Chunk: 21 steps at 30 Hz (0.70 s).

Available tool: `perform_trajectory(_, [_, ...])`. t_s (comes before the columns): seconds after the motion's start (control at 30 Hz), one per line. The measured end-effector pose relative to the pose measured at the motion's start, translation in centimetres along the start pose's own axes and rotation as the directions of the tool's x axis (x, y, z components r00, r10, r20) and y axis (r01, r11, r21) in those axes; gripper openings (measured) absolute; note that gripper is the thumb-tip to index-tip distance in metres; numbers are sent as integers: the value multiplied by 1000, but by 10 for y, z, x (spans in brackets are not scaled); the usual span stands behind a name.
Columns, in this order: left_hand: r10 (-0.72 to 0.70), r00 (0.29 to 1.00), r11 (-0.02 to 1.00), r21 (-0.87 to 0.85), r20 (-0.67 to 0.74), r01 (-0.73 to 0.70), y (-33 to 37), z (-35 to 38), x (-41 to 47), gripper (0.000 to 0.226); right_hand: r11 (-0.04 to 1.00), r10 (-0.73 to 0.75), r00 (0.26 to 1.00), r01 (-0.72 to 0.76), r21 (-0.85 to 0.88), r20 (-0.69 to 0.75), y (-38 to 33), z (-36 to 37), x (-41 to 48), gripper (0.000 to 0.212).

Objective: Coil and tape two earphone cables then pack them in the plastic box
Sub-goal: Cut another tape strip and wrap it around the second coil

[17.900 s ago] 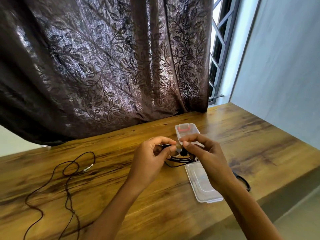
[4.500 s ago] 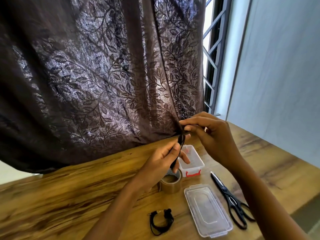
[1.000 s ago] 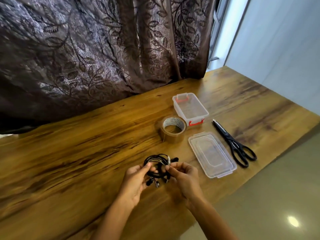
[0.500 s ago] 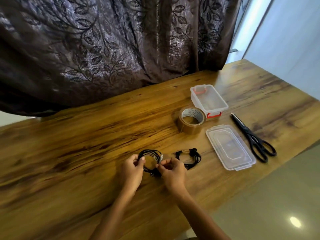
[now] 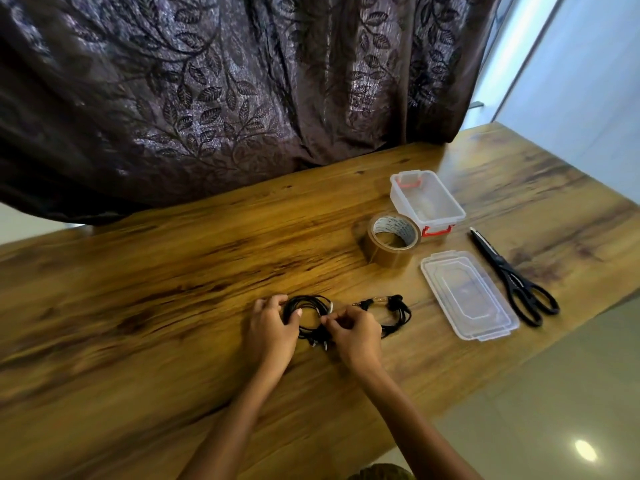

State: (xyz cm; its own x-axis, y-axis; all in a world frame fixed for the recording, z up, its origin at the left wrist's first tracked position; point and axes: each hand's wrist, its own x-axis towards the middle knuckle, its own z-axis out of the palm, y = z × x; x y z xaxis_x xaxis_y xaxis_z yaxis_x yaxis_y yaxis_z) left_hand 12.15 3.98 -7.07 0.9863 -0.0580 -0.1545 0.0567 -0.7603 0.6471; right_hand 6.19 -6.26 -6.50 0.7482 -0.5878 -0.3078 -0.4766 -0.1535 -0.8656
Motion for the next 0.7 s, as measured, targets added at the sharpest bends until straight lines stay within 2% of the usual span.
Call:
perform_trajectory(0.3, [-2, 999, 997, -82, -40, -1, 3, -6, -3, 27, 999, -32, 999, 31, 35, 13, -4, -7, -4, 11])
perform_trajectory(0.4, [38, 997, 994, -96, -62, -44, 9, -7, -1, 25, 993, -111, 994, 111, 34, 2, -7, -13, -3, 10])
perform_trajectory(0.53, [98, 989, 982, -151, -110, -114, 25, -3, 3, 19, 946, -303, 951, 293, -136, -60, -11, -33, 15, 3])
perform_trajectory(0.7, [172, 983, 969, -169, -66, -181, 50, 1, 1, 14, 784, -500, 861, 406, -471, -90, -19, -71, 56, 28])
